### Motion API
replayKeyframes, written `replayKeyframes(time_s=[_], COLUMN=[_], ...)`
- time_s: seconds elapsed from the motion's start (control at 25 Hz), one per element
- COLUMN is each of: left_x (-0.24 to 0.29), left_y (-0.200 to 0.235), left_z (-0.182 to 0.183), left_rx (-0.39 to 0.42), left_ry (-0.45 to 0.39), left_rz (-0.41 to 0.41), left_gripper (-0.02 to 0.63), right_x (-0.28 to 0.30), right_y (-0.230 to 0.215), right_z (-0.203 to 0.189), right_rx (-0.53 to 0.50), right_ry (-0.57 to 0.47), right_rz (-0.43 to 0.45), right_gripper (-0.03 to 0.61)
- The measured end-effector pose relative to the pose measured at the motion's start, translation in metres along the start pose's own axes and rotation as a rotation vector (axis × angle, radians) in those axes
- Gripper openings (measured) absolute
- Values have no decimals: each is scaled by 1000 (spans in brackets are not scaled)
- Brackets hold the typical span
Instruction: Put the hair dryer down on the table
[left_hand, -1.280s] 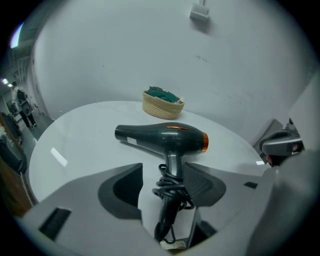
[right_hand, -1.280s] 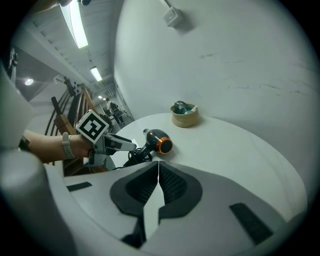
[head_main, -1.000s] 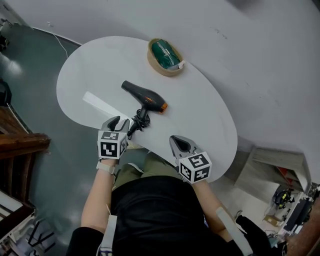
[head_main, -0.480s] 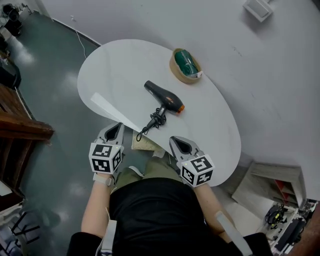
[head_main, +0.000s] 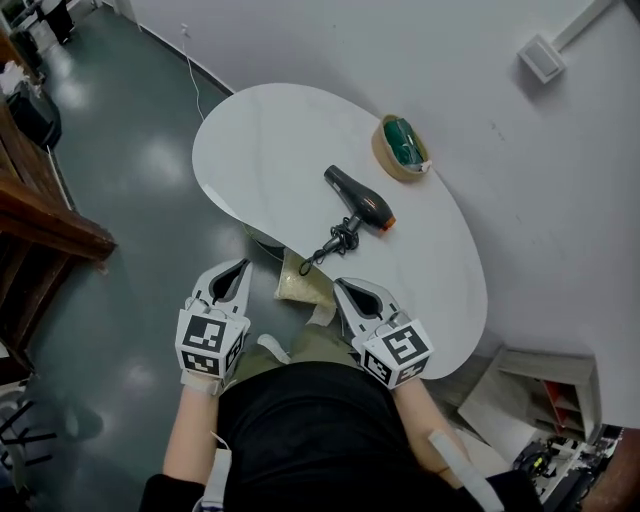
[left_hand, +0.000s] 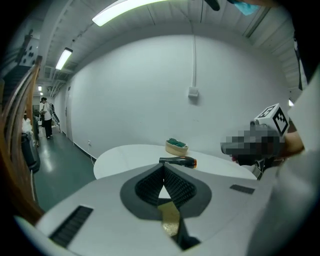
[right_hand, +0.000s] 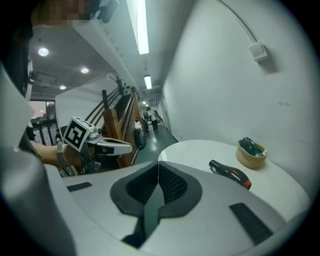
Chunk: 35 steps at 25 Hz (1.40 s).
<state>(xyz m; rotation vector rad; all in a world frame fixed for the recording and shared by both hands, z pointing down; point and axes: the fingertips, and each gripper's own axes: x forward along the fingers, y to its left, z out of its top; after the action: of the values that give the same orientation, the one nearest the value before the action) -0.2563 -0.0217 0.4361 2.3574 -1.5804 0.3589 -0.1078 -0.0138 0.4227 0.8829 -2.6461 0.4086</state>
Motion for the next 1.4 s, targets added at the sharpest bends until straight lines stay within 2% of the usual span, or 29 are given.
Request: replayKeyframes(time_s=[0.36, 0.56, 0.68, 1.08, 1.4], left_x=[-62, -85, -95, -99, -92], left_y=[12, 21, 25, 29, 23], left_z=[2, 1, 0, -5, -9], left_rx=[22, -29, -15, -42, -40], left_ry=[-104, -162, -182, -192, -178], left_rz=[3, 16, 38, 57, 46], left_gripper=[10, 10, 10, 10, 11], right_x=[15, 22, 28, 37, 34], right_y=[56, 77, 88, 101, 97], right_z=[14, 18, 17, 10, -1], right_rx=[-63, -97, -116, -162, -128], right_ry=[-37, -37, -32, 4, 4], right_rz=[61, 81, 102, 151, 164], right_gripper=[15, 15, 15, 15, 15])
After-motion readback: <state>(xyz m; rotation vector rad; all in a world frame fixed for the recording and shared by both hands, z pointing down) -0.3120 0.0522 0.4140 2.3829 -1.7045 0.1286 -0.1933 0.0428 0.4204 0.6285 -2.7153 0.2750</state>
